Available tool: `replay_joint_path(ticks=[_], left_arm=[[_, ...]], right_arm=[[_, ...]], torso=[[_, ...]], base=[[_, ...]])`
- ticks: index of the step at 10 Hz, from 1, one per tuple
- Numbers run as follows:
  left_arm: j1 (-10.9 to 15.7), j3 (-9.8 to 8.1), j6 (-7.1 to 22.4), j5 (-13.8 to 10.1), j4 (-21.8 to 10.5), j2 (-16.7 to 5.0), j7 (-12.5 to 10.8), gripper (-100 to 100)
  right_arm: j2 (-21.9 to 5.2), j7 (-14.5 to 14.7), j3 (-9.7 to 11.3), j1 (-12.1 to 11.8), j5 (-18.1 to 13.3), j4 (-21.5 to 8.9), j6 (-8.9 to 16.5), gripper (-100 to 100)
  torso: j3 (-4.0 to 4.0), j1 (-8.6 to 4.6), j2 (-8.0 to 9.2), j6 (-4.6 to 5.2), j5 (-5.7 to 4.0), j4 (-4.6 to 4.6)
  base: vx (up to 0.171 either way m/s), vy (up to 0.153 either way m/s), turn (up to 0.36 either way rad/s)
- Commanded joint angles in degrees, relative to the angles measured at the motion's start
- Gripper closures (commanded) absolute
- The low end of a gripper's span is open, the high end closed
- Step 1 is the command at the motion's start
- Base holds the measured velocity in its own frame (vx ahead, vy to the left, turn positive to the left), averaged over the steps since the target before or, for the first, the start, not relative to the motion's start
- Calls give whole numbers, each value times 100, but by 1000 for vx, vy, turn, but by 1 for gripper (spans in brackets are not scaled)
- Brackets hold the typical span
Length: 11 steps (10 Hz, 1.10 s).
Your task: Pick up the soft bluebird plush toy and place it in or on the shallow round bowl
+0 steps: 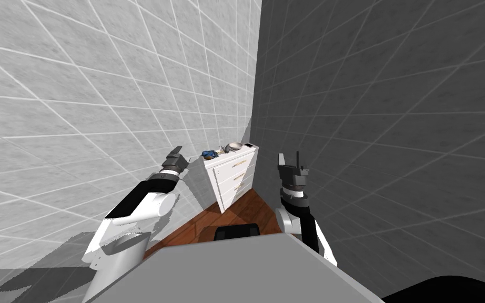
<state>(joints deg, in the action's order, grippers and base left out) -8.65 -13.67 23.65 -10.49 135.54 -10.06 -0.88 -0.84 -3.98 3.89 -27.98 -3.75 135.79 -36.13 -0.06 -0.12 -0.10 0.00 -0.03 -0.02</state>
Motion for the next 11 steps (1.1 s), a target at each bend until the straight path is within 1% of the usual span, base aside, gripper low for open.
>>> replay_joint_path(ticks=[1,2,4,5,6,7,8,9,10,11], left_arm=[[95,-65,286,-28,-7,-12,-22,-100],[290,-203,446,-86,27,-29,-59,-100],[290,-203,720,-86,27,-29,-59,-100],[482,-339,891,-149,60,-46,-94,-100],[482,-339,1048,-149,60,-46,-94,-100],[482,-339,1122,-149,60,-46,-94,-100],[669,-474,1339,-215,92,-65,-125,-100],[669,-474,1487,-215,92,-65,-125,-100],[851,-606,1658,-286,120,-84,-152,-100],[851,-606,1841,-286,120,-84,-152,-100]], right_arm=[[0,0,0,0,0,0,0,0],[0,0,0,0,0,0,0,0],[0,0,0,0,0,0,0,0],[0,0,0,1,0,0,0,0],[0,0,0,0,0,0,0,0],[0,0,0,0,0,0,0,0],[0,0,0,1,0,0,0,0],[0,0,0,0,0,0,0,0],[0,0,0,0,0,0,0,0],[0,0,0,0,0,0,0,0]], torso=[[0,0,0,0,0,0],[0,-2,0,1,0,-1],[0,-5,1,2,-1,-1],[1,4,2,2,1,0],[0,0,0,1,0,0],[-1,1,-1,1,0,-1],[0,7,1,2,1,-1],[0,4,1,0,1,0],[-1,2,-1,2,0,-1],[-2,-1,-3,1,0,-1]], base=[[17,-46,70],[17,-59,105],[12,-36,29],[18,-39,77],[23,-39,67],[11,-17,3],[14,-33,78],[21,-36,62],[26,-46,78],[29,-47,42]])
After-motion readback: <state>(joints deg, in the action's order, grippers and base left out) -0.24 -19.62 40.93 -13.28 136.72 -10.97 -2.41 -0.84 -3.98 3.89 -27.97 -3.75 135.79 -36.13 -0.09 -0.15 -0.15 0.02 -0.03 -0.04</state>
